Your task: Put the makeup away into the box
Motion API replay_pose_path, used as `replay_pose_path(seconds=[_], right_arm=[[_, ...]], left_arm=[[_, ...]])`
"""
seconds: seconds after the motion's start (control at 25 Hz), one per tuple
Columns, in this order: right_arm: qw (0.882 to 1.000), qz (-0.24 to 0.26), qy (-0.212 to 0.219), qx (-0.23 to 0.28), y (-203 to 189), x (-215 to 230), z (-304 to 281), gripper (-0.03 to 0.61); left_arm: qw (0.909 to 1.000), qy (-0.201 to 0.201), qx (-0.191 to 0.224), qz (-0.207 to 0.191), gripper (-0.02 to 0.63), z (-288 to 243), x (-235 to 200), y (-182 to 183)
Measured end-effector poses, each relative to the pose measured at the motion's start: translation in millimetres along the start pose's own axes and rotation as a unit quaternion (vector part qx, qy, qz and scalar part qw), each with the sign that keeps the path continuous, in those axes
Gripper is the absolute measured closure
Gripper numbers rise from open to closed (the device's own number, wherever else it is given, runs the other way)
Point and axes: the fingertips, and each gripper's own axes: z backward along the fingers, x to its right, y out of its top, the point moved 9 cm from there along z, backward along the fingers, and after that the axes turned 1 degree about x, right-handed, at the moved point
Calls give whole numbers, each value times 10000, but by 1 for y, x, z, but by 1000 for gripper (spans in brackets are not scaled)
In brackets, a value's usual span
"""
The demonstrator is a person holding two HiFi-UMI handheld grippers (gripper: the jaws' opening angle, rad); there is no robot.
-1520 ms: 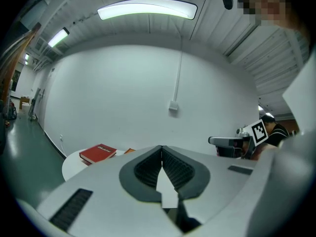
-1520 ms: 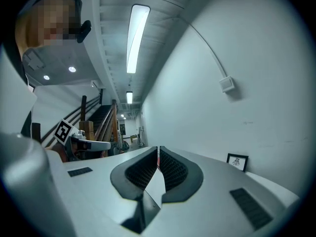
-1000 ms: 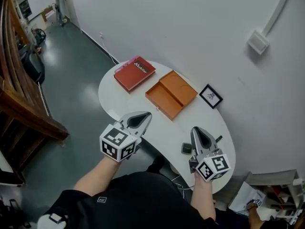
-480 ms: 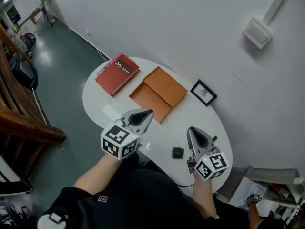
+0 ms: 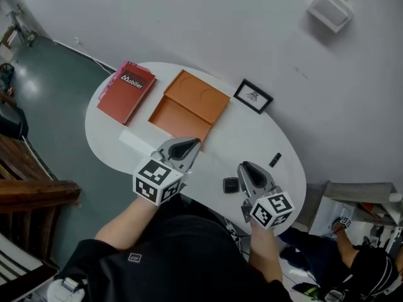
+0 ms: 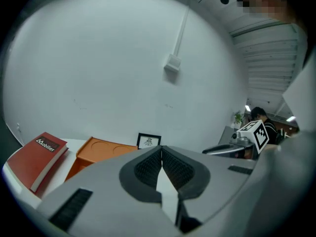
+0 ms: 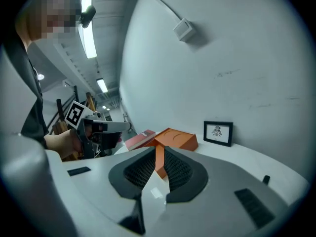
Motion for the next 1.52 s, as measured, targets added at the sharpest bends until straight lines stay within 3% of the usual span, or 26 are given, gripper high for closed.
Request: replay_pose_path(seconds=[0.16,0.24,0.36,0.64,0.96,1.2,1.52], right_arm=[[9991,-255,-173,-294,-30,2,2,516],[9976,-367,-184,-549,-47,1,-1,402],[9944,-431,-331,-907,-71,1,-4,355],[9790,-532,-1027,-1679,-128,14,-2,325],[9587,-752,-1669,-2177,-180,25,-4,316],[9520,-707,-1788,-2384,-196,24,-13,302],[9399,-132,-2139,-2658,-196,25,-29,287]], left_arm=[[9993,-278,-230,-44,600,-16,-2,-9],[9986,-394,-336,-70,600,-24,-3,-14],[9970,-558,-538,-84,600,-36,-4,-22],[9914,-849,-983,-176,600,-52,-2,-39],[9841,-1108,-1364,-269,600,-57,4,-55],[9791,-1281,-1556,-262,600,-58,12,-68],[9794,-1339,-1494,-224,600,-58,14,-62]])
